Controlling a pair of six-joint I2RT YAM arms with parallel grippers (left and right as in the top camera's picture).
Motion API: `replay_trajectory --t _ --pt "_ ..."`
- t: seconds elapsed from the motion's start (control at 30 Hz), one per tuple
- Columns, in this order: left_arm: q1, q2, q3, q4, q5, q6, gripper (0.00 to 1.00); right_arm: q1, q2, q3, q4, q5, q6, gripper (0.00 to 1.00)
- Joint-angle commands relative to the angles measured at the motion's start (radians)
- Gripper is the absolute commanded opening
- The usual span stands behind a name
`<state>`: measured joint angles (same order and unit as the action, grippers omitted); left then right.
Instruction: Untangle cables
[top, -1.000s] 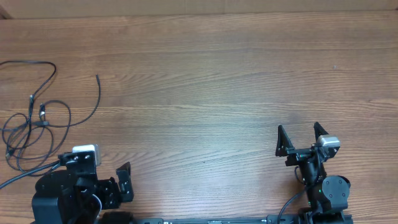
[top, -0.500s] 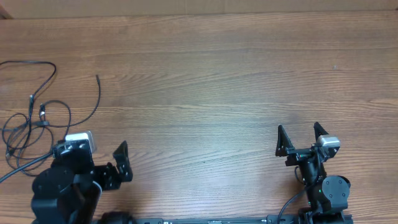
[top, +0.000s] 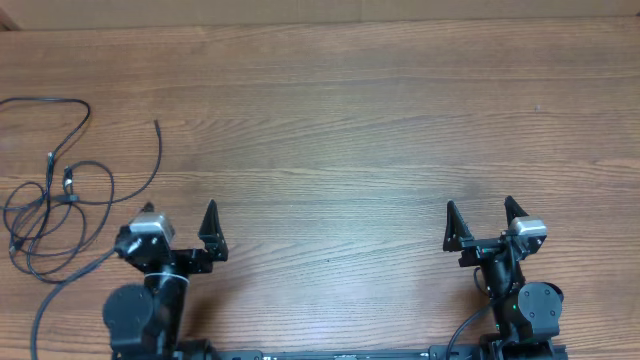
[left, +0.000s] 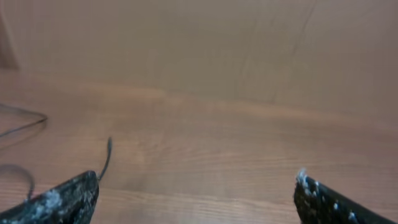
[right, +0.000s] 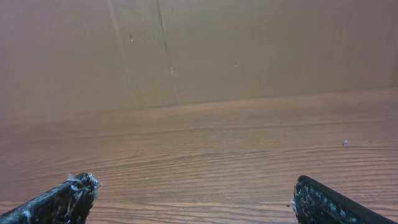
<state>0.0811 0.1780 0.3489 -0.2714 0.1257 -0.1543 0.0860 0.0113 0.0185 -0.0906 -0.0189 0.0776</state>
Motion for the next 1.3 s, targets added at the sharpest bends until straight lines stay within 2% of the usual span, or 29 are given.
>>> replay_trajectory --t 0.0,0.1,0.2,0.43,0.53,0.73,0.83,1.27 --pt "0.006 -0.06 -0.085 0.095 0.032 0.002 1.0 0.005 -0.008 -0.011 0.007 0.002 -0.004 1.0" --pt "0.006 -0.1 -0.148 0.205 0.029 0.011 0.99 0.005 -0.008 -0.011 0.006 0.002 -0.004 1.0" --pt "0.006 -0.133 -0.203 0.316 0.029 0.081 0.99 0.005 -0.008 -0.011 0.007 0.002 -0.004 1.0" --pt "0.006 -0.175 -0.304 0.409 0.03 0.132 1.0 0.005 -0.008 -0.011 0.006 0.002 -0.004 1.0" --pt "0.003 -0.175 -0.346 0.399 0.037 0.122 0.99 0.005 -0.008 -0.011 0.006 0.002 -0.004 1.0" --pt "0.002 -0.175 -0.344 0.209 0.06 0.121 1.0 0.005 -0.008 -0.011 0.006 0.002 -0.004 1.0" --pt "-0.011 -0.175 -0.344 0.21 0.062 0.079 0.99 0.005 -0.008 -0.011 0.006 0.002 -0.004 1.0" --pt "-0.012 -0.174 -0.344 0.212 0.058 0.08 1.0 0.005 -0.008 -0.011 0.006 0.002 -0.004 1.0"
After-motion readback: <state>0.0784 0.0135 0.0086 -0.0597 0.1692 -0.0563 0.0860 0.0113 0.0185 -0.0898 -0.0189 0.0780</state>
